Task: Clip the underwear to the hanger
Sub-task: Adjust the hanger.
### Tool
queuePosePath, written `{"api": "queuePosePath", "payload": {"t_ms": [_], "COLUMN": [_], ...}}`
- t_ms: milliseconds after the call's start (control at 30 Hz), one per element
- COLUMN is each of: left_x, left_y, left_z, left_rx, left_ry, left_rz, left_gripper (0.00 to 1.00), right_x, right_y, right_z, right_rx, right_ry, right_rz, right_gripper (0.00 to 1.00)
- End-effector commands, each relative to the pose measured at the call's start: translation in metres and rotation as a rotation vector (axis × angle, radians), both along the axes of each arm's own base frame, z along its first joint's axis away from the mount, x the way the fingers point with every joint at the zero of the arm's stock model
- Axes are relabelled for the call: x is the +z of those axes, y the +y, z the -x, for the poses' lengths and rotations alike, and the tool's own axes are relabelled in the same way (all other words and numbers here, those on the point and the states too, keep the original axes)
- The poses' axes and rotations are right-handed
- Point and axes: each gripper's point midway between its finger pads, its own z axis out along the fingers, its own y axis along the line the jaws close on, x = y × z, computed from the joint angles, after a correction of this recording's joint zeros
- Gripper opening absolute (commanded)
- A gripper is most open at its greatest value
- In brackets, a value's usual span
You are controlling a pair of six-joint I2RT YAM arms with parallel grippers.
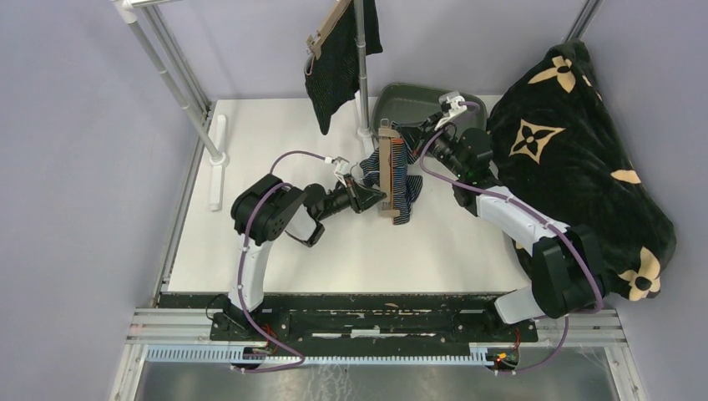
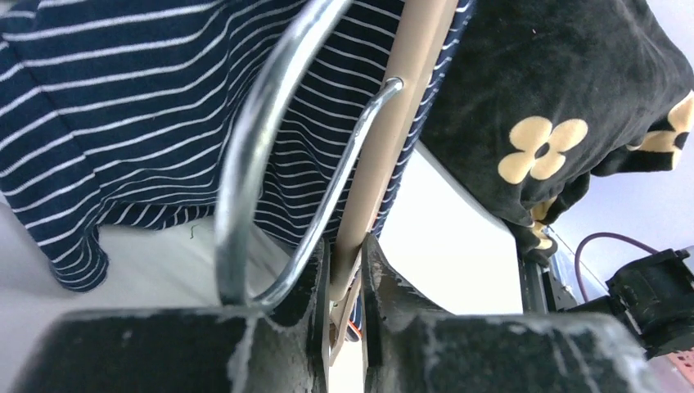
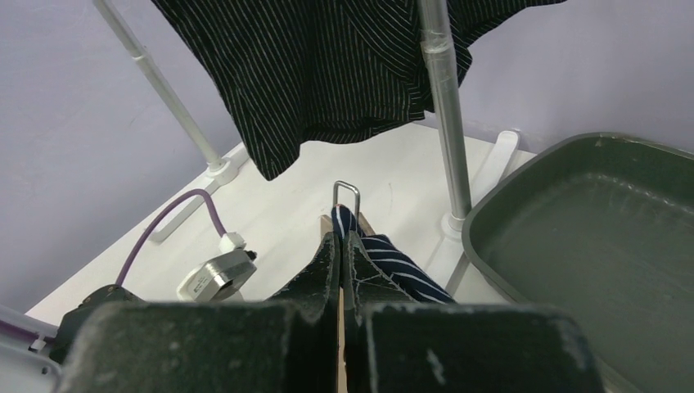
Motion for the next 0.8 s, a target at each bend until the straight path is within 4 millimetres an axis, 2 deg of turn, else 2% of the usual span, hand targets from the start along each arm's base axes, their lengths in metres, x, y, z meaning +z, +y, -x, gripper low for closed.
{"api": "queuePosePath", "payload": {"t_ms": [0,300,533,633,767], "left_x": [0.051,0.063,0.065,0.061,0.052], "left_y": [0.002,0.014,0.028,0.032,0.033], "left_z": [-0.007,0.003,0.015,0.018,0.016], "left_rx": [0.047,0.083,0.083,0.084,0.097], "left_ry": [-0.233,-0.244,-0.212,-0.18,-0.133], "left_rz": [0.096,0.093,0.089,0.069,0.018], "left_gripper": [0.13,0.05,0.03,0.03,0.03], "right_x": [0.049,0.032,0.004,-0.003,-0.004], "right_y": [-0.01,-0.021,-0.037,-0.04,-0.042], "right_z": [0.008,0.006,0.009,0.013,0.017], "right_rx": [-0.023,-0.075,-0.145,-0.154,-0.156], "right_ry": [-0.12,-0.062,0.037,0.07,0.081], "right_rz": [-0.056,-0.011,0.068,0.097,0.104], "right_gripper": [0.01,0.01,0.01,0.14,0.16]}}
